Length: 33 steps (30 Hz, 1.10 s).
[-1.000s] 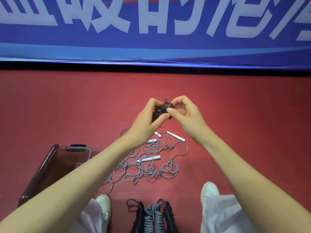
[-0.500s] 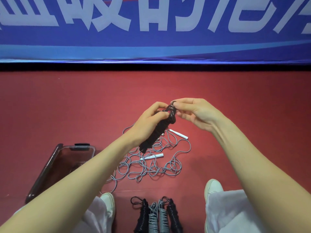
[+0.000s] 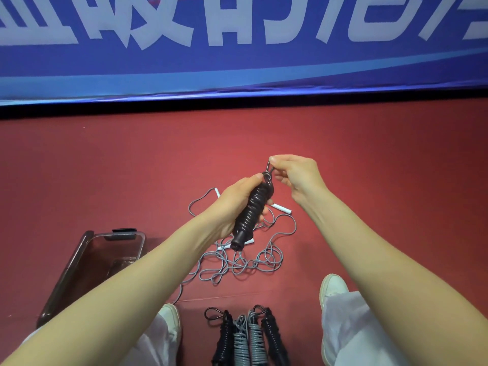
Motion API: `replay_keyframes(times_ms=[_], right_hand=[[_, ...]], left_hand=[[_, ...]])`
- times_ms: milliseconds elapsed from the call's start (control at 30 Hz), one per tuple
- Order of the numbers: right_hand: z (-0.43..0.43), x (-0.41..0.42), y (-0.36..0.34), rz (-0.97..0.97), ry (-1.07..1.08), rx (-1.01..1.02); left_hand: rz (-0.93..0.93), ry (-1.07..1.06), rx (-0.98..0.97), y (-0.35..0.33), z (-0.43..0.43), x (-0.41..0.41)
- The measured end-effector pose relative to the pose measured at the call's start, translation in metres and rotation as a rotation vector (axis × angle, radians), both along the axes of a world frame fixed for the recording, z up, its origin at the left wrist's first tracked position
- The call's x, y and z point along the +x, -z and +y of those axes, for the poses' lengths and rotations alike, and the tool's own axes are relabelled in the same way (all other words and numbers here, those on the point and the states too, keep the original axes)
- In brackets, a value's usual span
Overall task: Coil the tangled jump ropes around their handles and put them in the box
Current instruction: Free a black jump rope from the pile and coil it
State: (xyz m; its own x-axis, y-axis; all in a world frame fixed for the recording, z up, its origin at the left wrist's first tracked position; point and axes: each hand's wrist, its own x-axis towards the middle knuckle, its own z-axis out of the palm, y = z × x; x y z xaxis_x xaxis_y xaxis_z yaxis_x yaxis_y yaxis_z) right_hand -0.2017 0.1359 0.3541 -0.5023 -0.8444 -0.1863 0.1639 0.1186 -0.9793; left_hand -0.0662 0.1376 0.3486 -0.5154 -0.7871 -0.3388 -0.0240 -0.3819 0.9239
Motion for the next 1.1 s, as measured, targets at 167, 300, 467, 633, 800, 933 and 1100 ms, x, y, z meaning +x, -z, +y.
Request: replay_keyframes(times_ms=[167,300,467,633,800,933,1100], right_hand=[[0.005,0.002,-0.001,0.051,-0.163,-0.022],[0.008,0.011,-0.006,0.165,-0.318,-0.105],[0.007,0.015,-0.009,0.104,-0.224,-0.113],[0.005,0.013,-0.006,-0.12,-0.089,-0.006],[0.002,0.003,-0.012,-0.374,0.059,-0.011],[-0.004,0.004,-0.008,-0.387,0.102,-0.019],[-0.008,0.003,-0.001,-0.368,0.156,-0.032]], left_hand=[[0.002,0.023,0.097,0.005,-0.003,0.009],[0.059,0.085,0.088,-0.003,-0.007,0.013],[0.025,0.073,0.125,-0.008,-0.013,0.011],[0.021,0.075,0.234,-0.002,-0.01,0.003],[0.035,0.027,0.165,0.004,-0.006,-0.008],[0.011,-0.001,0.134,0.008,-0.006,-0.005],[0.0,-0.066,0.127,0.015,-0.003,-0.003]])
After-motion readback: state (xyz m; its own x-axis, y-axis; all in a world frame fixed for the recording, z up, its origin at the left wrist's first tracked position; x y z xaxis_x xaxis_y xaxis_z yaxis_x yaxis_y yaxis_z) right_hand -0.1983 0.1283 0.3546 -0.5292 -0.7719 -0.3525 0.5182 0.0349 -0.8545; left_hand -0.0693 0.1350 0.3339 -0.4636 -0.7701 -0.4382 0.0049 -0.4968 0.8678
